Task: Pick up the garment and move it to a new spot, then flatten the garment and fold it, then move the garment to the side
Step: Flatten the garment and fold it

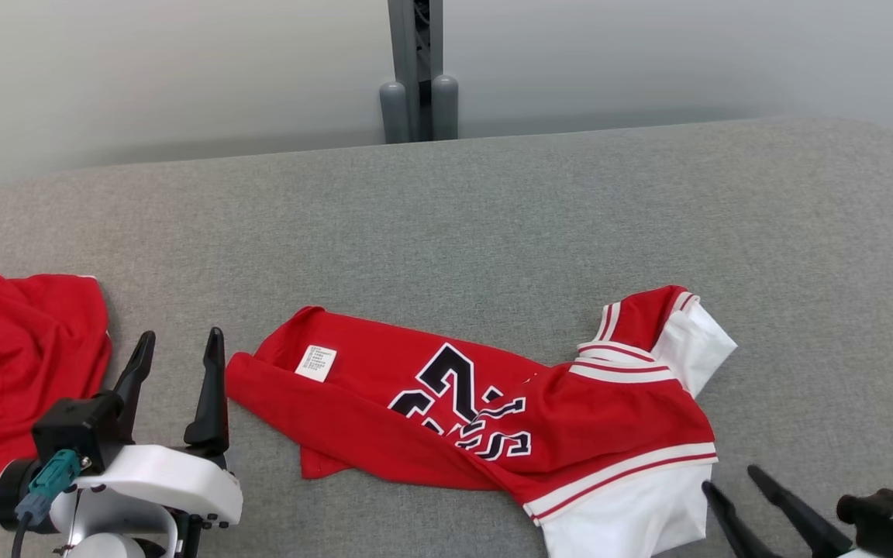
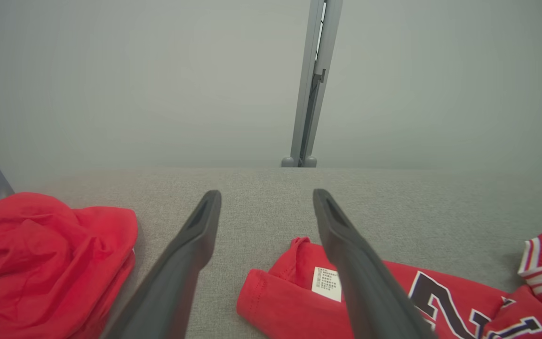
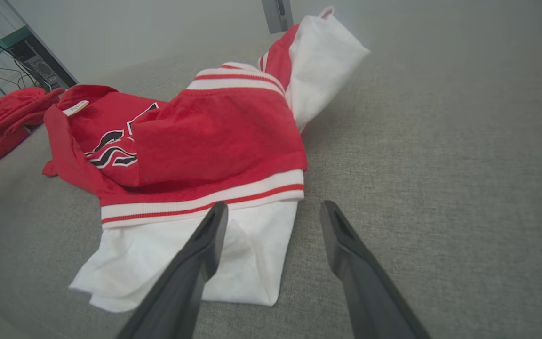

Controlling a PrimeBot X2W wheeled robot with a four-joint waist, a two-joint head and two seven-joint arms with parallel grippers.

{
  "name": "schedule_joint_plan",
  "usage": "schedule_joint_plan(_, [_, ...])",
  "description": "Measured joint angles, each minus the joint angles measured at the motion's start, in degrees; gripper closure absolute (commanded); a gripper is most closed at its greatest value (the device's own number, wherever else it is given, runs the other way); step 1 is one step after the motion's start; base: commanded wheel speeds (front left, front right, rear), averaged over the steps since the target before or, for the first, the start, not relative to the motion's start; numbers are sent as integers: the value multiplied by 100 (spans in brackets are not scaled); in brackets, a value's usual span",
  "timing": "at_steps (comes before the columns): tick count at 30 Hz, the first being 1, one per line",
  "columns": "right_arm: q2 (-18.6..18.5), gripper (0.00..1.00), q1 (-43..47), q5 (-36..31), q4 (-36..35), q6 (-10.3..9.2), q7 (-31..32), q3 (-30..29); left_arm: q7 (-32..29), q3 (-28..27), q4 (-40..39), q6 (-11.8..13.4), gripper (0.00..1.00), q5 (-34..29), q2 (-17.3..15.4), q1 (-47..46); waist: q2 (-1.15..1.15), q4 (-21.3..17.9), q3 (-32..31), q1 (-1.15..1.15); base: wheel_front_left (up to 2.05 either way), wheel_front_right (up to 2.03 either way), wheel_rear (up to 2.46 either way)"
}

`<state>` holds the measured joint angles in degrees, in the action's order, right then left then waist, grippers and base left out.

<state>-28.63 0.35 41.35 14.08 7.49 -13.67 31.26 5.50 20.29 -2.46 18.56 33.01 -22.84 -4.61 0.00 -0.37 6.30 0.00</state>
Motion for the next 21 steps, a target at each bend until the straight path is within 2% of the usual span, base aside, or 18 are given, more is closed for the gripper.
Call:
schedule_joint_plan(4, [135, 0, 138, -159, -357, 0, -101, -604, 7, -52, -118, 86, 0, 0, -32, 98, 0, -84, -42, 0, 0, 0, 0])
schedule_joint_plan(8, [382, 0, 194, -542, -731, 0, -123, -1550, 40, -82, -247, 170, 0, -26, -73, 101, 0, -158, -88, 0, 0, 0, 0])
schedule_joint_plan(11, [719, 0, 215, -969, -1089, 0, -97, -2159, 112, -100, -316, 225, 0, -80, -89, 98, 0, -172, -125, 0, 0, 0, 0])
schedule_joint_plan(15, [1206, 0, 170, -1659, -1630, 0, 235, -2737, 215, -101, -405, 270, 0, -179, -96, 96, 0, -158, -145, 0, 0, 0, 0])
schedule_joint_plan(18, [1636, 0, 146, -2272, -2080, 0, 545, -3039, 247, -74, -438, 285, 0, -196, -81, 95, 0, -92, -163, 0, 0, 0, 0])
schedule_joint_plan(21, [2111, 0, 240, -2662, -2420, 1, 803, -3087, 281, -44, -427, 297, 0, -243, -93, 101, 0, -8, -195, 0, 0, 0, 0])
